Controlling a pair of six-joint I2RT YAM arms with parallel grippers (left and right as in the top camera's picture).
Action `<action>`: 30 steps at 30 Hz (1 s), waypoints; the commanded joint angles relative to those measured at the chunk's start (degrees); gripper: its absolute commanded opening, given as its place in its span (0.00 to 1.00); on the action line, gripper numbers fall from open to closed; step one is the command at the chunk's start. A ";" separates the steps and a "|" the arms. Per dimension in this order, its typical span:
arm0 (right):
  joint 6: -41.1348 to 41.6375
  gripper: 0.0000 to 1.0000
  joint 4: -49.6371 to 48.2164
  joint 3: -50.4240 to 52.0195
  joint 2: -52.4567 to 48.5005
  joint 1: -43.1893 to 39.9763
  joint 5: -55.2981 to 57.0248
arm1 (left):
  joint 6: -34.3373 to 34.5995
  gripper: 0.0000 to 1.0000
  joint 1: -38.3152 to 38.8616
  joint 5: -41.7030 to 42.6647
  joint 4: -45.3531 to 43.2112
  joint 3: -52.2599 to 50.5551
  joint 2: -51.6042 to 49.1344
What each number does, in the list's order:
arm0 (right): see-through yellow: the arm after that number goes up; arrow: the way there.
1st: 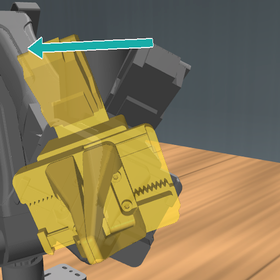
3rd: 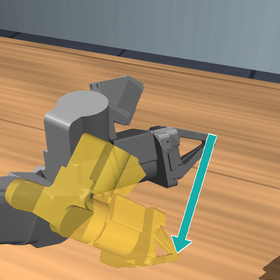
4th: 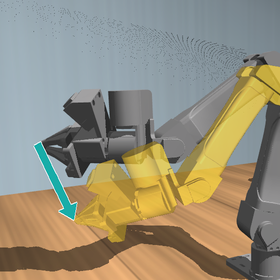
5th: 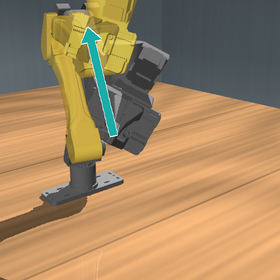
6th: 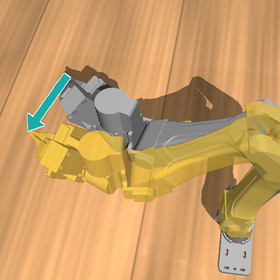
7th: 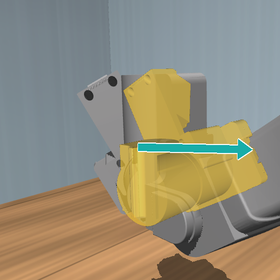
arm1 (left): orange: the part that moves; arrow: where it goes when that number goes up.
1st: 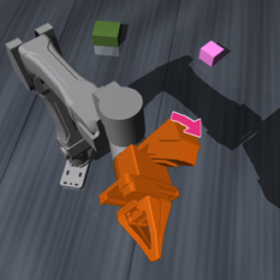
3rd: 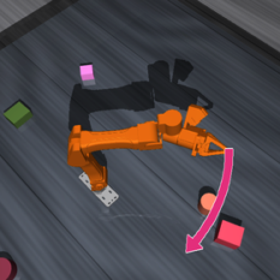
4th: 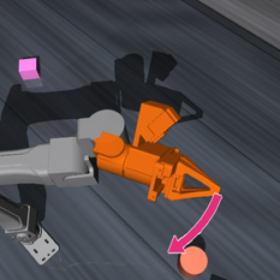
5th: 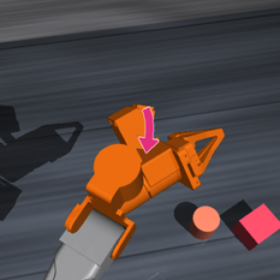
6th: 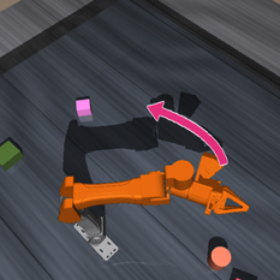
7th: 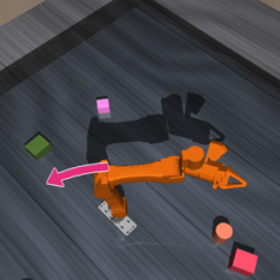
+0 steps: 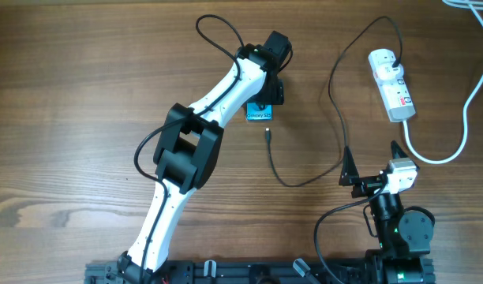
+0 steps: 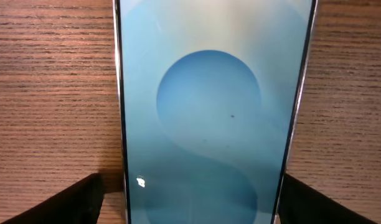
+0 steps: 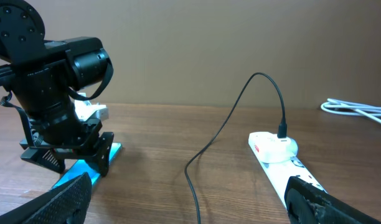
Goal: Plug charger to phone and switch on socket
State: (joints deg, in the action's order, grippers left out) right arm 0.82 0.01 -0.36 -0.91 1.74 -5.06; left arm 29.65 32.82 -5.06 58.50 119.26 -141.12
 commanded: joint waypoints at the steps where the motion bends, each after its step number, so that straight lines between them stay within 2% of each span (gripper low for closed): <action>1: 0.70 1.00 -0.13 0.04 0.26 0.28 0.52 | 0.63 0.83 -0.48 0.50 0.00 -0.17 -2.21; 11: 0.72 1.00 -0.13 0.04 0.26 0.28 0.52 | 0.83 0.78 -0.48 0.52 0.33 -0.15 -2.14; 15: 0.70 1.00 -0.13 0.04 0.26 0.28 0.52 | 0.81 0.72 -0.48 0.52 0.46 -0.15 -2.14; 23: 0.72 1.00 -0.13 0.04 0.26 0.28 0.52 | 0.81 0.71 -0.48 0.52 1.31 -0.04 -1.81; 30: 0.72 1.00 -0.13 0.04 0.26 0.28 0.52 | 0.83 0.70 -0.48 1.05 2.36 0.00 3.82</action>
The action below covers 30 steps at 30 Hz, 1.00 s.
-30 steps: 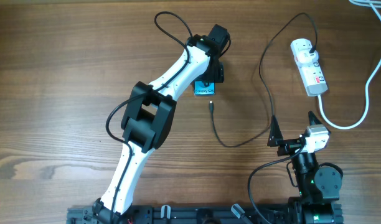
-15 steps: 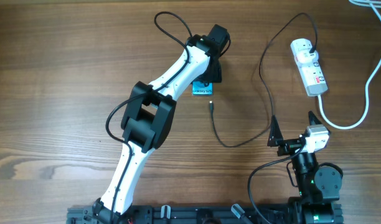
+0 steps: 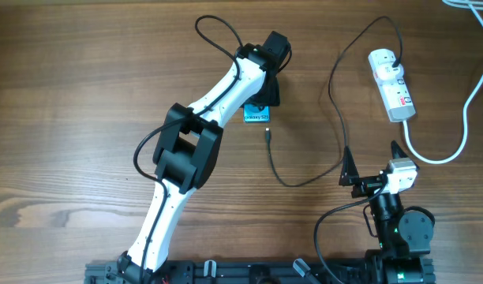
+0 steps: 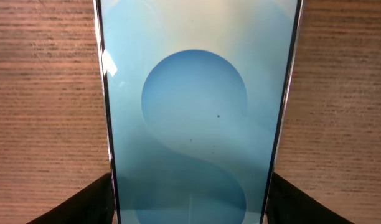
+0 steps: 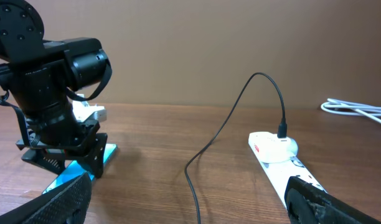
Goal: Plug charger to phone and switch on socket
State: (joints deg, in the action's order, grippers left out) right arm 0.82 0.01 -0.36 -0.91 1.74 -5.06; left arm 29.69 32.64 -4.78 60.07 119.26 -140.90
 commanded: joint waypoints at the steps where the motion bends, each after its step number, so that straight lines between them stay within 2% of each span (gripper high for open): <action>1: 0.72 1.00 -0.13 0.04 0.26 0.28 0.52 | 0.79 0.70 -0.31 1.66 1.09 0.00 4.15; 8: 0.72 1.00 -0.13 0.04 0.26 0.28 0.52 | 0.76 0.69 -3.23 14.99 1.97 0.00 8.68; 17: 0.76 1.00 -0.59 0.04 0.26 0.28 0.50 | 0.76 0.70 -12.66 46.16 0.31 0.00 10.43; 18: 1.46 1.00 -1.03 0.04 0.26 0.31 -0.13 | 0.76 0.70 -13.42 47.98 -0.11 0.00 10.43; 20: 10.16 1.00 -2.97 0.04 0.26 0.28 -6.49 | 0.76 0.70 -14.62 51.82 -0.44 0.00 10.43; 21: 16.72 1.00 -8.66 0.04 0.26 0.28 -8.55 | 0.76 0.70 -15.04 53.90 -0.50 0.00 10.43; 22: 20.83 1.00 -19.30 0.04 0.26 0.28 -12.41 | 0.76 0.70 -15.37 55.87 -0.59 0.00 10.43; 24: 21.86 1.00 -37.77 -0.48 -0.68 0.28 -14.40 | 0.79 0.70 -15.69 58.64 -0.85 0.00 10.43; 25: 21.57 1.00 -41.44 -2.86 -2.19 0.28 -13.46 | 0.79 0.70 -15.74 59.43 -1.16 0.00 10.43; 27: 18.21 1.00 -35.15 -12.37 -8.31 0.28 -13.75 | 0.85 0.70 -15.74 59.45 -1.55 0.00 10.43; 29: 11.85 0.99 -10.69 -32.59 -25.31 0.28 -16.44 | 2.64 0.70 -15.74 59.49 -1.62 0.00 10.43; 30: 11.32 1.00 -2.58 -39.60 -32.06 0.28 -17.90 | 4.52 0.70 -15.76 59.49 -2.03 0.00 10.43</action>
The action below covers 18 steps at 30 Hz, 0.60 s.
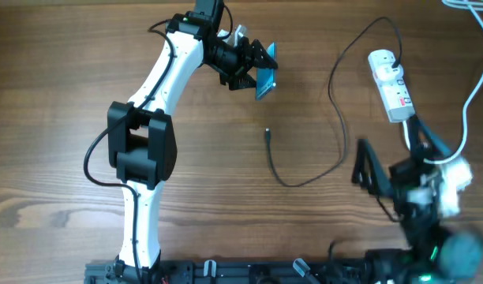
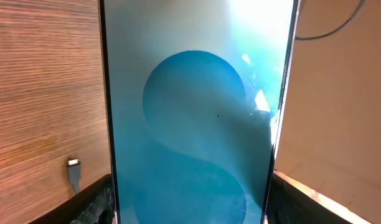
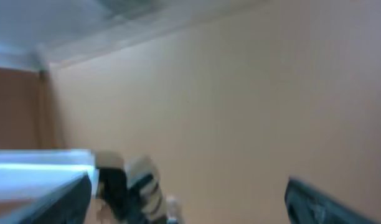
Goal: Plug charger to phone and switch on socket
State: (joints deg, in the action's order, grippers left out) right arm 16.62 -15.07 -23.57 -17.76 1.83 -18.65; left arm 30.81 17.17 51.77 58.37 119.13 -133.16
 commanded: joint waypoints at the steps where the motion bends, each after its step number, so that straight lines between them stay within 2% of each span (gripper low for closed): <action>1: -4.68 1.00 19.06 -22.62 -21.55 0.20 -7.02 | 5.49 0.70 -0.33 2.99 -0.79 0.13 2.69; 3: -4.07 1.00 27.34 -33.66 -34.45 0.20 -22.27 | 8.66 0.70 -0.50 5.38 -3.28 0.13 2.69; 4: -0.15 1.00 27.45 -37.33 -41.09 0.20 -36.20 | 10.58 0.70 -0.70 6.69 -4.37 0.13 2.69; 5: 3.89 1.00 19.87 -37.83 -46.16 0.52 -41.42 | 12.50 0.70 -0.92 7.48 -4.85 0.13 2.69; 6: 10.73 1.00 16.09 -37.88 -49.70 0.92 -41.88 | 14.16 0.70 -1.07 7.91 -4.85 0.13 2.69; 8: 13.77 0.99 14.82 -38.34 -55.80 3.10 -39.78 | 16.52 0.70 -1.18 8.02 -4.85 0.13 2.69; 12: 8.81 0.99 40.33 -47.87 -65.22 13.25 0.81 | 21.14 0.70 -1.18 8.33 -4.81 0.13 2.69; 14: 9.14 0.98 49.53 -54.60 -68.91 18.27 14.05 | 21.86 0.70 -1.16 8.46 -4.81 0.13 2.69; 15: 13.38 0.84 51.95 -56.98 -70.60 21.09 20.96 | 23.02 0.70 -1.09 8.46 -4.85 0.13 2.69; 16: 16.92 0.83 51.28 -57.29 -72.00 23.98 26.95 | 23.47 0.70 -0.90 8.44 -4.98 0.13 2.69; 18: 17.77 0.84 50.18 -57.29 -73.59 25.75 29.86 | 23.50 0.70 -0.66 8.46 -4.90 0.13 2.69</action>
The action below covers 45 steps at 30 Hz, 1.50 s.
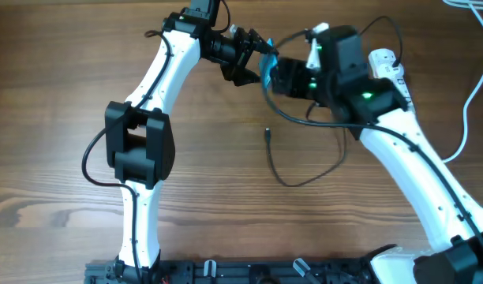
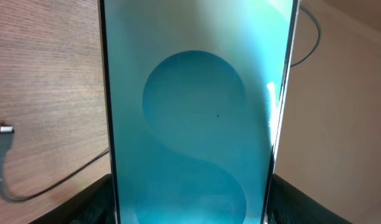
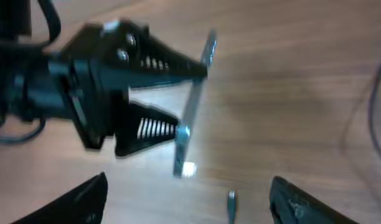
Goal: Plug charger to phone and switch on socket
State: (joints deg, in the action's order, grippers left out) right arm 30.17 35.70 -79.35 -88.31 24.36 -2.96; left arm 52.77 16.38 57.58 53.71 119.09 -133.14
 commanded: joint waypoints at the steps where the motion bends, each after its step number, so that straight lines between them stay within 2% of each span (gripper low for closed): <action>1: 4.28 0.84 -1.22 -1.51 -4.39 3.74 13.60 | 1.55 0.70 0.26 2.64 -0.17 0.17 2.67; 6: 4.55 0.77 -3.96 -1.51 -9.14 5.49 14.23 | 1.73 0.70 0.79 2.69 -0.15 0.17 2.67; 7: 4.52 0.70 -5.18 -1.51 -9.46 5.46 15.52 | 1.73 0.70 0.76 3.13 -0.15 0.17 2.67; 9: 4.61 0.64 -6.12 -1.46 -9.75 5.40 15.82 | 1.70 0.70 0.76 3.74 -0.17 0.17 2.67; 11: 8.35 0.56 -6.27 -1.14 -9.79 5.42 15.78 | 1.75 0.70 0.79 3.78 -0.15 0.17 2.67; 17: 8.96 0.55 -6.51 -0.98 -11.91 5.42 15.85 | 1.75 0.70 0.90 6.03 -0.17 0.17 2.67; 25: 9.33 0.48 -8.04 -0.98 -12.35 5.42 14.45 | 1.75 0.70 2.05 -3.13 -1.09 0.17 2.64; 28: 10.82 0.43 -8.33 -0.98 -12.52 5.42 15.26 | 2.19 0.70 2.64 -3.02 -1.68 0.17 2.64; 35: 12.20 0.39 -8.24 -0.98 -12.76 5.42 20.22 | 3.65 0.70 2.73 -2.51 -1.62 0.17 2.64; 38: 13.49 0.35 -8.17 -0.98 -12.76 5.42 20.13 | 4.52 0.70 2.75 -1.27 -1.64 0.17 2.64; 42: 13.22 0.34 -7.93 -0.98 -12.76 5.42 17.55 | 4.52 0.70 2.73 -1.29 -1.66 0.17 2.64; 45: 13.22 0.28 -8.02 -0.98 -12.76 5.42 17.14 | 4.50 0.70 2.73 -1.27 -1.64 0.17 2.64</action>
State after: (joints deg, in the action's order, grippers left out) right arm 42.61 27.77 -79.88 -100.25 29.65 14.98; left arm 56.75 19.14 54.06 52.40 119.09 -133.14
